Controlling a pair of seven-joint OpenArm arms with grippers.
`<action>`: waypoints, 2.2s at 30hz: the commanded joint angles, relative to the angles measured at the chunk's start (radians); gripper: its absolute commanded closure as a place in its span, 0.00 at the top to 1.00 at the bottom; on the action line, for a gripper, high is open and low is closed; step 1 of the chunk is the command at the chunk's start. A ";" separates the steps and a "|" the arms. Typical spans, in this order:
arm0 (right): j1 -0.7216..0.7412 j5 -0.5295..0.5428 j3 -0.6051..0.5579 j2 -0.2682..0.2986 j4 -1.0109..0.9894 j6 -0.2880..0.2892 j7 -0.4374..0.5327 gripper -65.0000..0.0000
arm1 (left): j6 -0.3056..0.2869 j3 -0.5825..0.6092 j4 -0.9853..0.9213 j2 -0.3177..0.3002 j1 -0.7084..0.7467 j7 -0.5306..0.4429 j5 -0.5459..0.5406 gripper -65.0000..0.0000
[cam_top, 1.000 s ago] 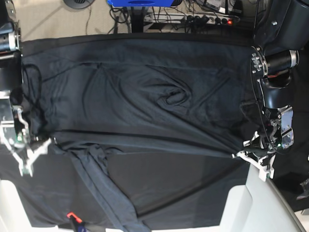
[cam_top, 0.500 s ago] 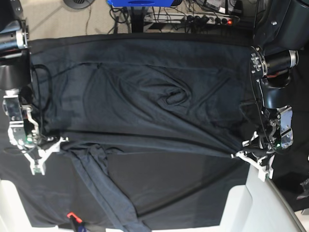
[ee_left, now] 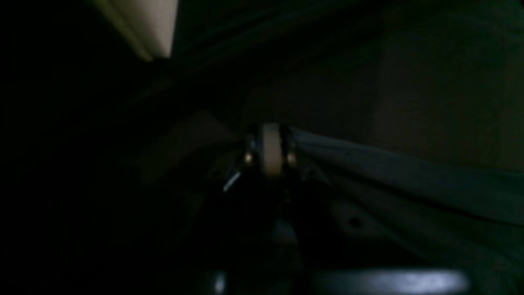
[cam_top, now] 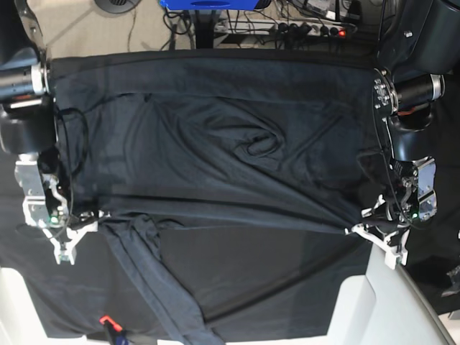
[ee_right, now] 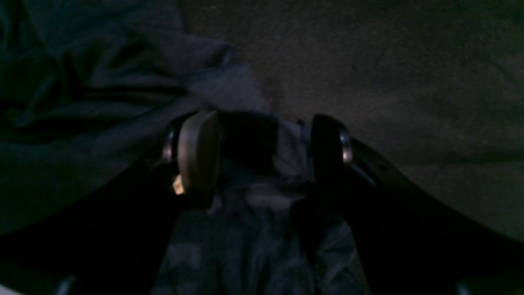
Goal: Fold the T-shirt properly
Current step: 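Hold the side edges with both grippers and pull them taut, then lift and fold the grasped side edges toward the collar with both grippers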
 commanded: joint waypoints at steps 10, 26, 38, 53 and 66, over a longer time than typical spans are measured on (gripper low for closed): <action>0.048 -0.005 0.007 0.010 -0.001 -0.003 0.053 0.01 | -0.005 -0.002 0.017 -0.014 -0.032 -0.022 -0.009 0.00; 0.083 -0.005 0.004 0.053 0.000 -0.004 0.053 0.00 | -0.005 -0.002 0.023 -0.014 -0.040 -0.017 -0.018 0.00; 0.079 -0.005 0.004 0.056 0.005 -0.003 0.054 0.00 | -0.008 -0.002 0.135 -0.008 0.011 -0.015 -0.020 0.00; 0.054 -0.005 0.004 0.058 0.008 -0.003 -0.015 0.00 | -0.008 -0.002 0.290 0.015 0.143 0.095 -0.020 0.00; -0.092 -0.003 0.013 0.059 0.252 -0.010 -0.128 0.00 | -0.029 -0.002 0.480 0.020 0.278 0.236 -0.070 0.00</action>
